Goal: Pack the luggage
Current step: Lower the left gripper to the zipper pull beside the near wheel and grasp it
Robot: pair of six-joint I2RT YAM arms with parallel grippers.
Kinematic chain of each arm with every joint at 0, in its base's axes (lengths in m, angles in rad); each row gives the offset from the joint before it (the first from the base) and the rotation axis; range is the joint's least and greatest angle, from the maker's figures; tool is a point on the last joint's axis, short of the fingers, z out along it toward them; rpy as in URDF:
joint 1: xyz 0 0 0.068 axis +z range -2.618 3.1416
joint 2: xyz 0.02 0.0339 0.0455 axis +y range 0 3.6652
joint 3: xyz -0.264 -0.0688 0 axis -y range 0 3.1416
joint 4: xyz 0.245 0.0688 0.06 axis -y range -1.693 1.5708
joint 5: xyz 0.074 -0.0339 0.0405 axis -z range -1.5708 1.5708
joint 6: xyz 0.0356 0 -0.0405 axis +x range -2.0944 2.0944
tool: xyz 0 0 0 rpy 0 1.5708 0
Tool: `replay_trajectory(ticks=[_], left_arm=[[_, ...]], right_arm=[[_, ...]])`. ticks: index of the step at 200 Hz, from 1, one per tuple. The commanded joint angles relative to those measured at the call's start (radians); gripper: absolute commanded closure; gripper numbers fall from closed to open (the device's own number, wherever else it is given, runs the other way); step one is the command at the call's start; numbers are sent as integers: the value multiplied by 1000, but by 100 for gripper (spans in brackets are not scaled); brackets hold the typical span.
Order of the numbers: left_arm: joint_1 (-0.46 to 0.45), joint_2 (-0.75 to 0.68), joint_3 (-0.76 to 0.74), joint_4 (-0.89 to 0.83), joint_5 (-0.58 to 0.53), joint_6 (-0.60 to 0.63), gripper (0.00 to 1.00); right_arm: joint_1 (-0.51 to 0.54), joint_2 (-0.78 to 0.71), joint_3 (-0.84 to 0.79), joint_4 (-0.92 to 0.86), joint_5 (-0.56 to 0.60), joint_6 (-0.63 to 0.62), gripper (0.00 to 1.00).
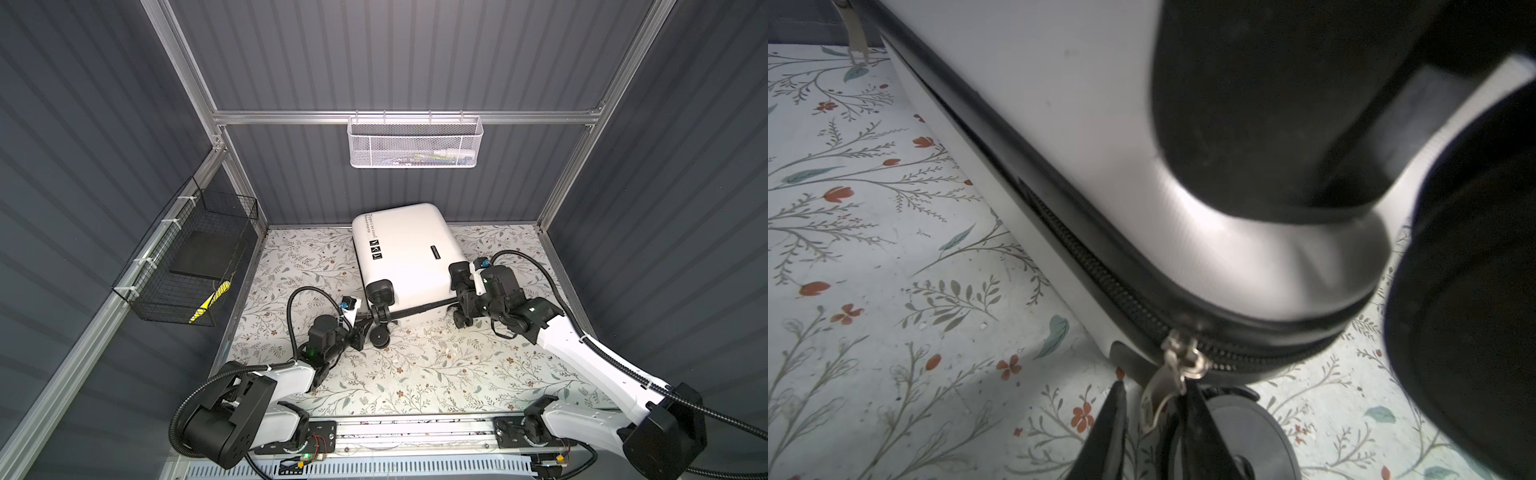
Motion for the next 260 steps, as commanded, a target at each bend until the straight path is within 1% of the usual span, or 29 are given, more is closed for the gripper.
replay_trajectory(ticks=[1, 12, 26, 43, 76, 105, 150, 191, 237, 249, 252, 260], left_arm=[[9, 26, 45, 34, 10, 27, 76], [9, 36, 49, 42, 13, 28, 77], [10, 47, 53, 46, 20, 27, 81], [10, 57, 57, 55, 26, 22, 82], [10, 59, 70, 39, 22, 18, 93], [12, 41, 85, 1, 18, 19, 100], [11, -35, 98, -101, 15, 15, 100], [11, -118, 101, -196, 40, 7, 100], [10, -182, 100, -258, 96, -13, 100], [10, -194, 100, -272, 96, -18, 100], [10, -197, 101, -277, 123, -18, 100], [10, -204, 104, -291, 136, -18, 100]], right_arm=[[-9, 22, 5, -33, 6, 11, 98], [-9, 24, 5, -33, 7, 11, 98], [-8, 25, 5, -33, 6, 11, 98], [-9, 25, 5, -32, 5, 11, 98], [-10, 24, 11, -37, 7, 10, 98], [-12, 22, 26, -43, 9, 7, 98], [-17, 20, 62, -57, 10, -1, 99], [-29, 32, 108, -65, 6, -7, 99], [-48, 51, 149, -62, 7, -3, 100], [-56, 57, 156, -59, 0, 1, 100], [-57, 60, 158, -58, -2, 2, 100], [-60, 65, 158, -55, -8, 3, 100]])
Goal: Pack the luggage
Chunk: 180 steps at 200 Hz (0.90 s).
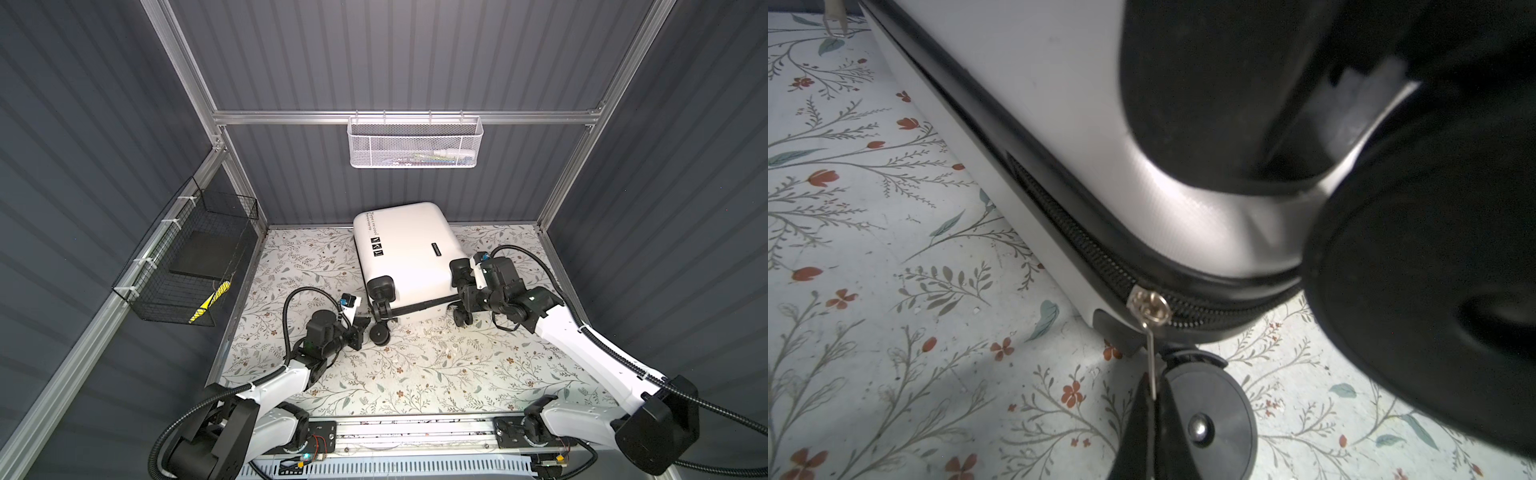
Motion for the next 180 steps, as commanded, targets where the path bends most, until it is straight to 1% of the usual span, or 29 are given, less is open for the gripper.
replay_trajectory(ticks=[1, 56, 91, 145, 161, 180], left_arm=[[4, -43, 43, -1, 81, -12, 100], [-3, -98, 38, -69, 139, -23, 100], [-25, -117, 31, -88, 168, -32, 100], [-56, -131, 29, -96, 172, -21, 100], [-74, -129, 28, -84, 163, -21, 100], [-111, -112, 22, -48, 138, -20, 100]], right_arm=[[-25, 6, 51, 45, 22, 13, 100], [-27, 34, 17, 68, -6, 37, 100], [-27, 41, 24, 73, -21, 48, 100], [-27, 77, 141, 36, -39, 33, 100], [-27, 96, 139, 41, -48, 42, 100], [-26, 112, 100, 71, -71, 66, 100]])
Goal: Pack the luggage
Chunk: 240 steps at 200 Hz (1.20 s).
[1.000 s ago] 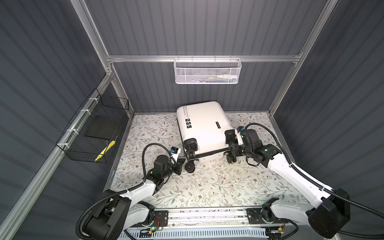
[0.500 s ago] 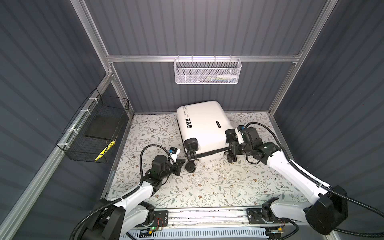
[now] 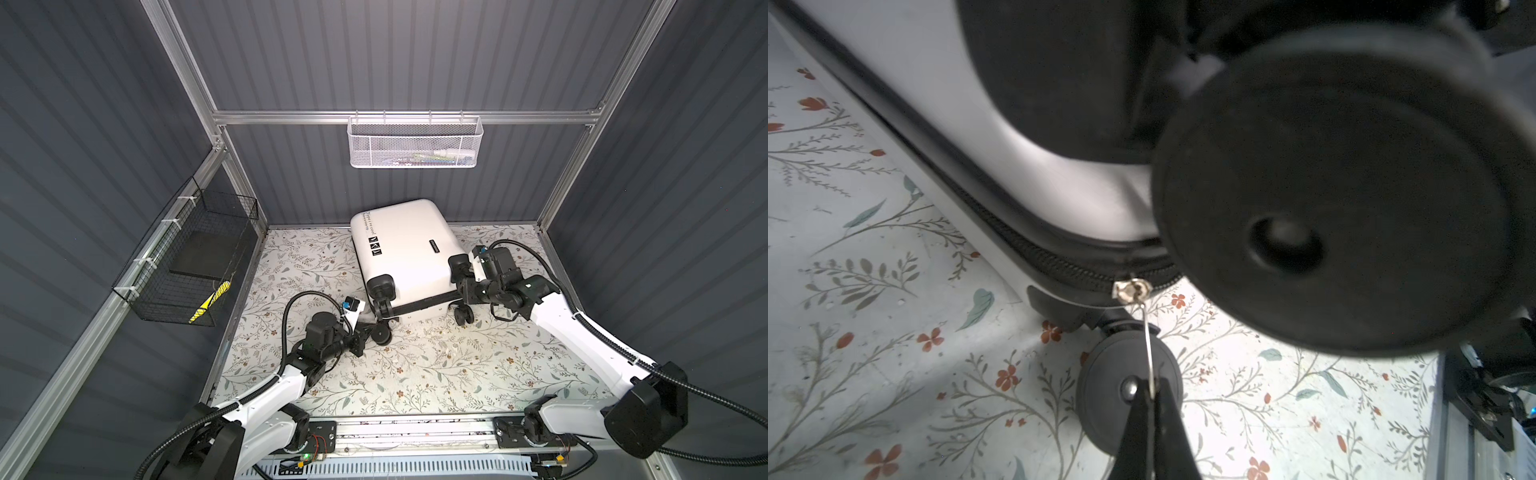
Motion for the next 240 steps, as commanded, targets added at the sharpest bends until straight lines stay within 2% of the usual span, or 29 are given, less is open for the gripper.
replay_trajectory(ticks=[1, 48, 54, 128, 175, 240], left_arm=[[-54, -7, 11, 76, 60, 15, 100], [-167, 36, -3, 188, -23, 51, 100], [-181, 37, 2, 192, -63, 58, 100], [-346, 36, 65, 151, -211, 118, 100], [-404, 64, 124, 122, -243, 149, 100], [-487, 175, 192, 109, -288, 196, 100]], right_arm=[[-1, 26, 3, 126, -28, 58, 100], [-1, 21, -77, 170, -38, 99, 100], [-1, 21, -79, 169, -36, 100, 100], [-1, -21, -28, 124, -32, 94, 100], [-1, -66, 0, 96, -36, 92, 100], [0, -68, -133, 171, -75, 148, 100]])
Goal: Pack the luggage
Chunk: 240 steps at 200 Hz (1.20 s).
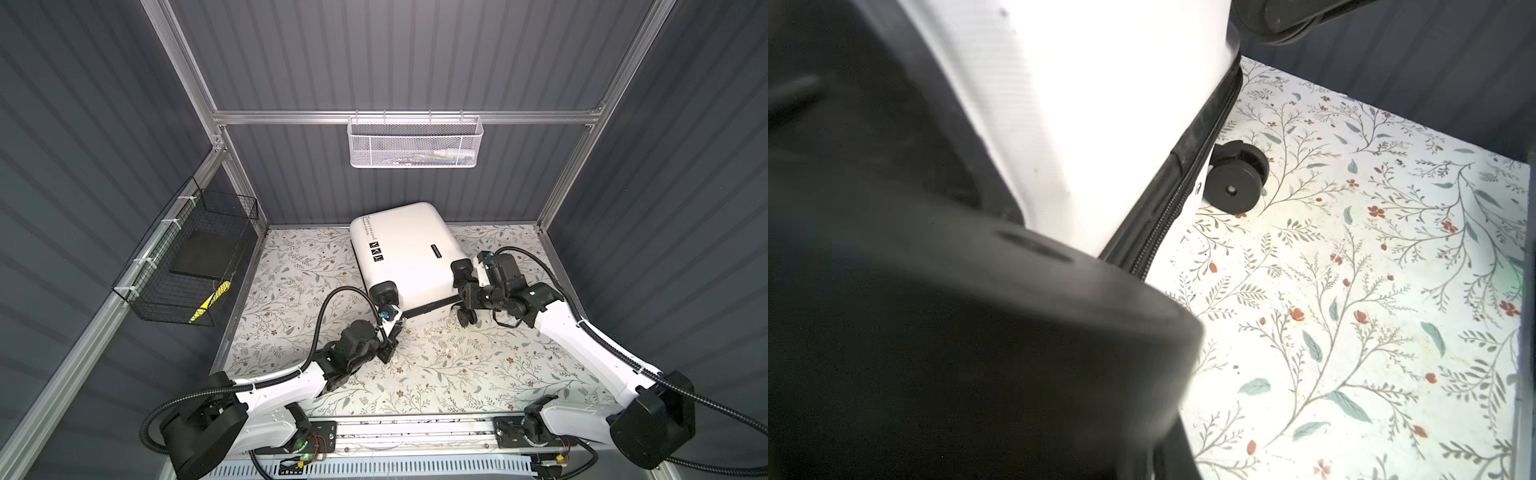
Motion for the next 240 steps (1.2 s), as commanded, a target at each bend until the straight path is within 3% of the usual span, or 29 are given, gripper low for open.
replay_trajectory(ticks=[1, 88, 199, 240], left_arm=[[-81, 24, 65, 64, 132, 64, 100], [-178, 196, 192, 121, 93, 90, 100], [-227, 370, 337, 185, 109, 90, 100], [-242, 410, 391, 185, 123, 101, 100]], right_arm=[[9, -6, -33, 116, -47, 80, 100], [15, -6, -39, 122, -56, 89, 100], [18, -62, 86, 39, 4, 37, 100], [18, -40, 57, 62, -15, 49, 100]])
